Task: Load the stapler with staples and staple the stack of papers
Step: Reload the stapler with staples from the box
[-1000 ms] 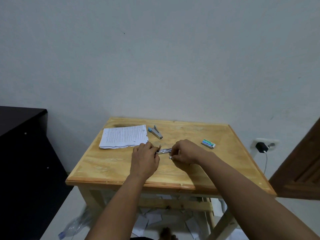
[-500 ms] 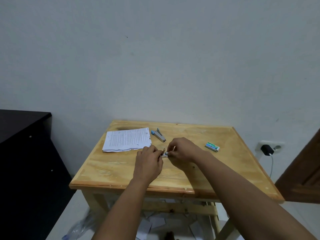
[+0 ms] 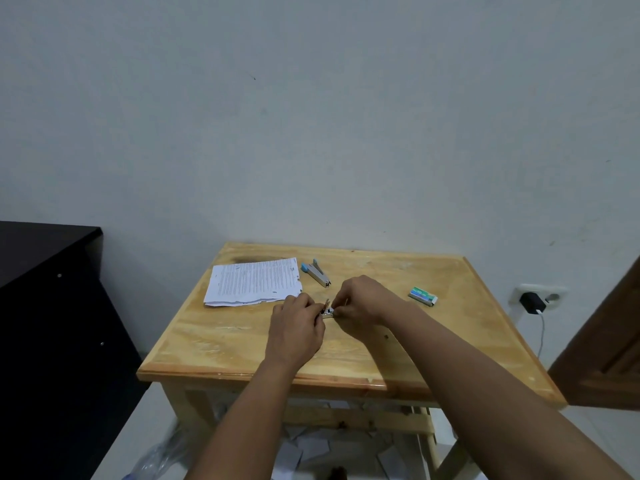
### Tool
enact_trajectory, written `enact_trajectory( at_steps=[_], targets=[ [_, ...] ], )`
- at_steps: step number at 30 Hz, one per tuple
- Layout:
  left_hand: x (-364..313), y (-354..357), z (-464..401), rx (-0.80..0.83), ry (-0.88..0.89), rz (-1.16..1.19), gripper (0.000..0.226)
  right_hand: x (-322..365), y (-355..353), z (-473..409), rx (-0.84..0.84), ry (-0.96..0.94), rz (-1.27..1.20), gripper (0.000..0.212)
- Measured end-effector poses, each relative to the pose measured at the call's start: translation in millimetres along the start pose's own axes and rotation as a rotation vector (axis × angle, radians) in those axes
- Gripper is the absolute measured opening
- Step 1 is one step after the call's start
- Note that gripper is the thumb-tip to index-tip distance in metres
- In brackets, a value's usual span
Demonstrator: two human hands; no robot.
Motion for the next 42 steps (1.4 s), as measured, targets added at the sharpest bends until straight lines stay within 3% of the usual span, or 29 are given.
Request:
enact_trajectory(
  at_steps=[8, 16, 29, 42],
  targets=[
    [1, 2, 1, -0.021, 0.007, -0.008, 0.026, 7, -2, 6, -0.022, -0.088, 0.157, 0.026],
    [2, 2, 0, -0.005, 0.008, 0.007, 0.029, 2, 8, 22, -0.089, -0.128, 0.105, 0.028],
    [-6, -5, 2, 0.002, 0.0, 0.093, 0.034, -46, 10, 44, -0.239, 0.152, -0.185, 0.019],
    [-4, 3, 2, -0.005, 0.126, 0.029, 0.032, -40, 16, 36, -0.193, 0.265, -0.155, 0.025]
  ],
)
Point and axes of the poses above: each hand's wrist, its own z-axis away from the middle knuckle, its own y-axis out of the palm, x = y × z, the point moved 3 cm from there along -z, towards the middle knuckle, and after that the axes turned 6 degrees about -x, right-handed, at the moved point
